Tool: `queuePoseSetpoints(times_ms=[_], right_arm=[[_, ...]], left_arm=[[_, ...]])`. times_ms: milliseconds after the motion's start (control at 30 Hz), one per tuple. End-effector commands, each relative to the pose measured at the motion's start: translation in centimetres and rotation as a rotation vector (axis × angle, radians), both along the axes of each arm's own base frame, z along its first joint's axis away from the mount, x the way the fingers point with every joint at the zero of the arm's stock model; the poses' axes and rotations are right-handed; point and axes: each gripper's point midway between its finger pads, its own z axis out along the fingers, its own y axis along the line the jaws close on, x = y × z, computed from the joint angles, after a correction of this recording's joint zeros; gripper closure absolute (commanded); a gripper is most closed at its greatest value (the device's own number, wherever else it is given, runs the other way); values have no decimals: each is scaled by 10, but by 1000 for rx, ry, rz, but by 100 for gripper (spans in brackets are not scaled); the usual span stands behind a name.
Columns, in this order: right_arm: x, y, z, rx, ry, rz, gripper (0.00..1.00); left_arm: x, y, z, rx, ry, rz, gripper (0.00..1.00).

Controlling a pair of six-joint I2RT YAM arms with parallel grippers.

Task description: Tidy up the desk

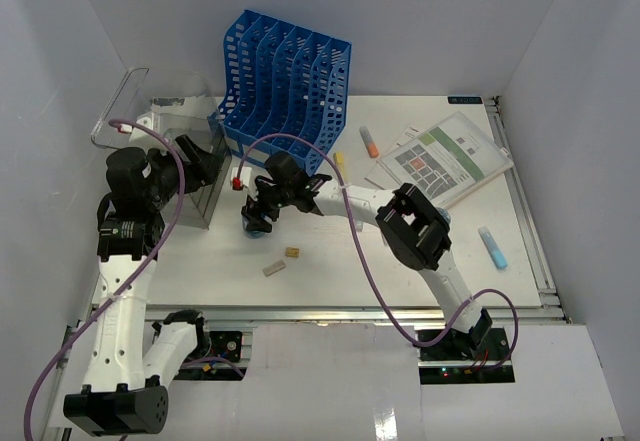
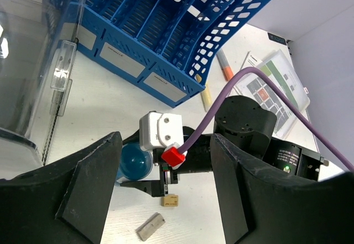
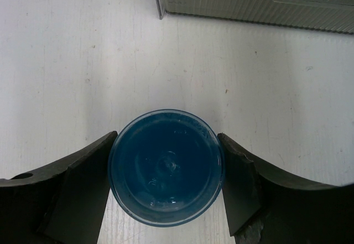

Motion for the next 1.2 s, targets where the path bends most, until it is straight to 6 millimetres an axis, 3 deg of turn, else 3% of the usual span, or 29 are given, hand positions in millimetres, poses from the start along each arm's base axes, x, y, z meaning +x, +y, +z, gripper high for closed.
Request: queuePoseSetpoints(times_ms=[0,167,333,467,500,567,633,700,833,1000,1167], right_arm=[[9,6,14,51,-80,4,79],[9,3,9,31,-94,7,22],[13,2,24,39,-132,26,9],[24,7,60,100,-68,12,2],[24,10,69,125,-15,-3,1],[45,19,99,196,54,-70,2],[55,27,100,220,189,-159,0],[75,33,127,311,286,-241,6],[88,41,158,516,451,-270,15],[113,47,148,609,778,-385,29],[128,52,150,668,829,-436,31]], left_arm=[[-11,-8,41,20,-115,-61,24],[-27,-10,69,1,-183,-60,20],[-47,-11,79,-23,-221,-49,16],[-66,-7,90,-32,-267,-19,11],[-69,-7,91,-32,-273,-15,10],[-80,-6,92,-39,-287,-5,9],[-84,-5,91,-47,-288,2,8],[-90,-4,86,-54,-289,13,8],[-95,-2,79,-66,-280,35,8],[-99,-1,70,-81,-261,42,8],[-102,-1,67,-81,-256,45,8]])
